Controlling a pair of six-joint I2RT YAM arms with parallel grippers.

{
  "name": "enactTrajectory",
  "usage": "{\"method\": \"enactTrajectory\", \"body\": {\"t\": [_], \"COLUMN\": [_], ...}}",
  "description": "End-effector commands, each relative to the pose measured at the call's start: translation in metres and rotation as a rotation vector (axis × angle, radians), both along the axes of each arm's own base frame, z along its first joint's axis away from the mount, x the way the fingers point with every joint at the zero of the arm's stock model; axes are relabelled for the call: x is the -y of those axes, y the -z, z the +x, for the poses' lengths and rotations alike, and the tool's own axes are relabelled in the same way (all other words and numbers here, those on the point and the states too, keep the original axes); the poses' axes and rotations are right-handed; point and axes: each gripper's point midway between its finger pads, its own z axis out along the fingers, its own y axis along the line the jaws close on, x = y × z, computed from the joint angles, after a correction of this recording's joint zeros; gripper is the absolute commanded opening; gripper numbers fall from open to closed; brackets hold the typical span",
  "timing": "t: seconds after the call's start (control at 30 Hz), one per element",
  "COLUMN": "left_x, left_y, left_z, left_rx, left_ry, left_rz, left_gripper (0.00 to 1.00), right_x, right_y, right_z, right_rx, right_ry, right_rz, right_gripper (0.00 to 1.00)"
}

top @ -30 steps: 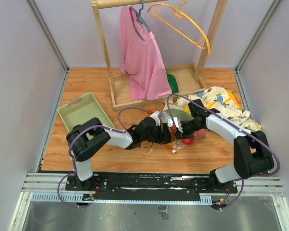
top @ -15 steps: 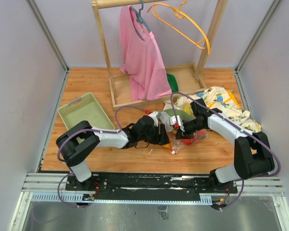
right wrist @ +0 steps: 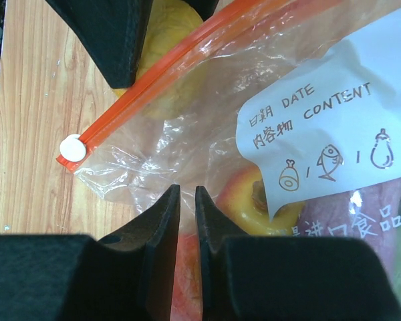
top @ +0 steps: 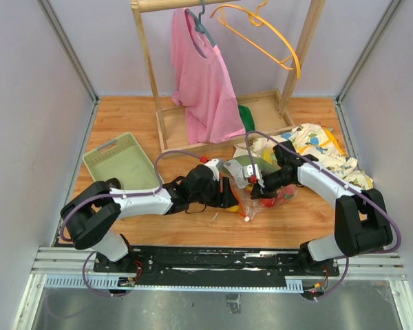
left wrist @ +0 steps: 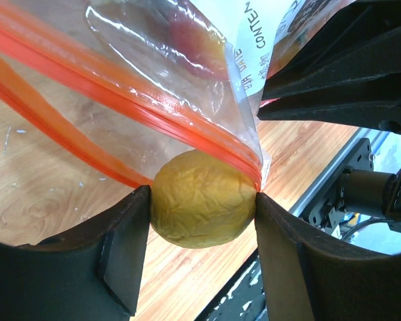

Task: Open the zip-top bag and remove the fake food
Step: Pick up the fake fruit from the zipper food storage bag, then place the fake fruit in the bin.

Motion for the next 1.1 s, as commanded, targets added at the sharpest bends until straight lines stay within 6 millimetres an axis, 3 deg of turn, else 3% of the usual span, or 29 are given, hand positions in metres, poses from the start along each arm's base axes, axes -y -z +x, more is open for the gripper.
{"method": "enactTrajectory", "body": {"t": [0.0, 0.8, 1.07], "left_x": [-0.01, -0.06, -0.098], "left_y": [-0.006, -0.035, -0.049], "left_z": [0.002, 0.017, 0.03], "left_rx": [0.006, 0.104, 0.181], "left_ry": [-0.035, -0.19, -0.285], "left_rz": [0.01, 0.183, 0.337], "left_gripper": [0.15, 0.12, 0.08], "right_x": [0.001, -0.004, -0.004], "right_y": [-0.005, -0.015, -0.019], "right_z": [-0.006, -0.011, -0.008], "right_rx": [-0.02, -0.03, -0.059], "right_ry": [0.006, -0.004, 0.031], "right_rz": [0.035, 0.082, 0.081], "right_gripper": [0.16, 0.18, 0.2]}}
